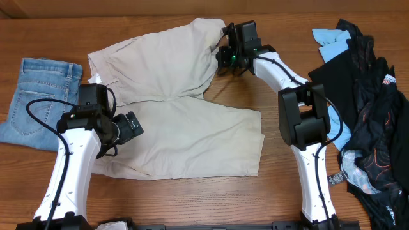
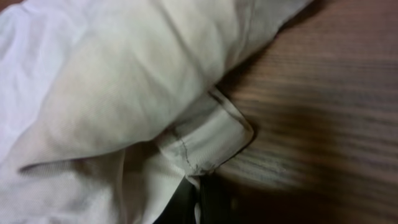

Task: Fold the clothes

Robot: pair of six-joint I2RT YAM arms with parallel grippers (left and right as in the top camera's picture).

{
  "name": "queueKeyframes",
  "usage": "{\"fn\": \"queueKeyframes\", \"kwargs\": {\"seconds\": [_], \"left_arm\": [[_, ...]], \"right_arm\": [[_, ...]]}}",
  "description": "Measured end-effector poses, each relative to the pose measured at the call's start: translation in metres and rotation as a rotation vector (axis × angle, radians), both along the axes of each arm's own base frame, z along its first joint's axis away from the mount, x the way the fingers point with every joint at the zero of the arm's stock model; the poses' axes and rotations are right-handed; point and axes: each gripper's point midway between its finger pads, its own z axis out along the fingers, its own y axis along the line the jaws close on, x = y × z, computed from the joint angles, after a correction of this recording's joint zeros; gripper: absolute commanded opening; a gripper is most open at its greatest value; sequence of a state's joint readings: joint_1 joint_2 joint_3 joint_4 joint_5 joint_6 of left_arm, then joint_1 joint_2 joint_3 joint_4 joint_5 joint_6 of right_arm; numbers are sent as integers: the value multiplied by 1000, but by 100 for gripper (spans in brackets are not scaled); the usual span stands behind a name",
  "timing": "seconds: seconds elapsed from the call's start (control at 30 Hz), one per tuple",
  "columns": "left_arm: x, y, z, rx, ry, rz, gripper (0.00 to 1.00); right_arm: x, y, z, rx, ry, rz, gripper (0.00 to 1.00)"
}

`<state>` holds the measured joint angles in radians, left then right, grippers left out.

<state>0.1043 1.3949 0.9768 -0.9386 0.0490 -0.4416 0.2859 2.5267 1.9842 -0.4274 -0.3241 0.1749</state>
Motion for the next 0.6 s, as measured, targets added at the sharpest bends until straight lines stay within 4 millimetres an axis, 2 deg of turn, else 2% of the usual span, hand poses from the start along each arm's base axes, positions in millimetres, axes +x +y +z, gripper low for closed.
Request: {"fn": "queueKeyframes", "kwargs": {"seconds": [0.1, 0.27, 0.4, 0.47, 0.6], "left_arm": [[0, 0, 0, 0, 2, 0, 100], [-1, 0, 0, 0, 3, 0, 100], [-1, 0, 0, 0, 3, 0, 100], [-1, 0, 0, 0, 4, 0, 100], [-1, 0, 0, 1, 4, -4, 100]], "right_arm": [[-10, -17, 0, -64, 68, -43, 4], [-41, -81, 4, -281, 217, -173, 4], [-64, -123, 6, -396, 314, -240, 5], [-76, -138, 5, -435, 369, -261, 5], [-96, -154, 1, -485, 451, -284, 10]]}}
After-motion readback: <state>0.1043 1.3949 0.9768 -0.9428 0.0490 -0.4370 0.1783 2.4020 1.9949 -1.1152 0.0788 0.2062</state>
